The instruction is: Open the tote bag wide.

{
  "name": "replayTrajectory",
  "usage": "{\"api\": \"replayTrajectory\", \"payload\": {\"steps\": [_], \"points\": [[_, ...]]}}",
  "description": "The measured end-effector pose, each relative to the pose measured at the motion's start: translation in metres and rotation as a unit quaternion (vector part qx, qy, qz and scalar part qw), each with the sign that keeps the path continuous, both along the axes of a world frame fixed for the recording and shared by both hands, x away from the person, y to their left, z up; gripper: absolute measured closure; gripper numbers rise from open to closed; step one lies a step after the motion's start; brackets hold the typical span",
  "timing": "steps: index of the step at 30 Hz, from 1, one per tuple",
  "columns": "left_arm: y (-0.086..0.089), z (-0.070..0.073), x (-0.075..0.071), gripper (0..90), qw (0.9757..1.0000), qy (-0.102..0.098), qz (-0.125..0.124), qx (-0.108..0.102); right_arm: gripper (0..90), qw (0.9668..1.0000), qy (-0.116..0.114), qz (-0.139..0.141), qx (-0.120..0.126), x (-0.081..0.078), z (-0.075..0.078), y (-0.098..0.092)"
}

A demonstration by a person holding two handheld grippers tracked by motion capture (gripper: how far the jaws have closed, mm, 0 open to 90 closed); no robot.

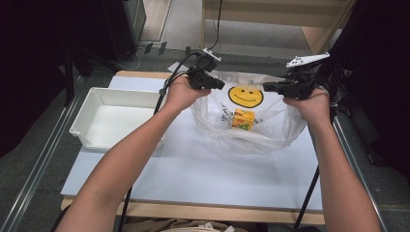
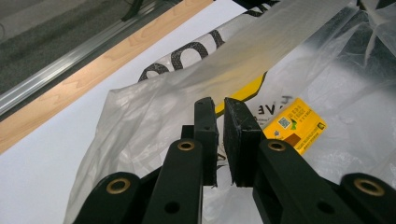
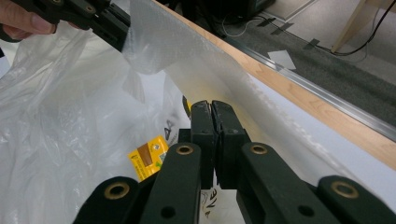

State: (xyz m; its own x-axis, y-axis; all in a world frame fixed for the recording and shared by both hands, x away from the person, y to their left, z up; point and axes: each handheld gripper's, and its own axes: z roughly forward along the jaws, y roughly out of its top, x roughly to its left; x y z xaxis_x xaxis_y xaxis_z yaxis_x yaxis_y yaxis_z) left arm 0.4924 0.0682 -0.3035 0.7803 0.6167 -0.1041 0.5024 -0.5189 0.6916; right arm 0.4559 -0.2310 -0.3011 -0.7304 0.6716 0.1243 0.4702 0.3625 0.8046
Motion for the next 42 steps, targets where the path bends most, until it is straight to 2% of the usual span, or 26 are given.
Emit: {"api": "replayTrajectory", "payload": {"steps": [8, 15, 28, 42], "points": [[-0.002, -0.008, 0.0, 83.8, 1.0, -0.003, 0.002, -0.003, 89.9, 0.9999, 0.009, -0.011, 0.0, 0.003, -0.015, 0.001], [-0.001, -0.025, 0.001, 83.7, 0.9998, -0.004, 0.016, -0.009, 89.8, 0.9996, 0.012, -0.024, 0.002, 0.004, -0.03, -0.001], [0.0, -0.049, 0.003, 83.0, 0.9997, 0.004, 0.024, -0.006, 88.8, 0.9992, 0.024, -0.032, -0.002, 0.004, -0.056, 0.004], [0.004, -0.069, 0.004, 82.1, 0.9994, 0.025, 0.026, -0.003, 88.1, 0.9987, 0.037, -0.036, -0.005, -0.002, -0.085, 0.005]]}}
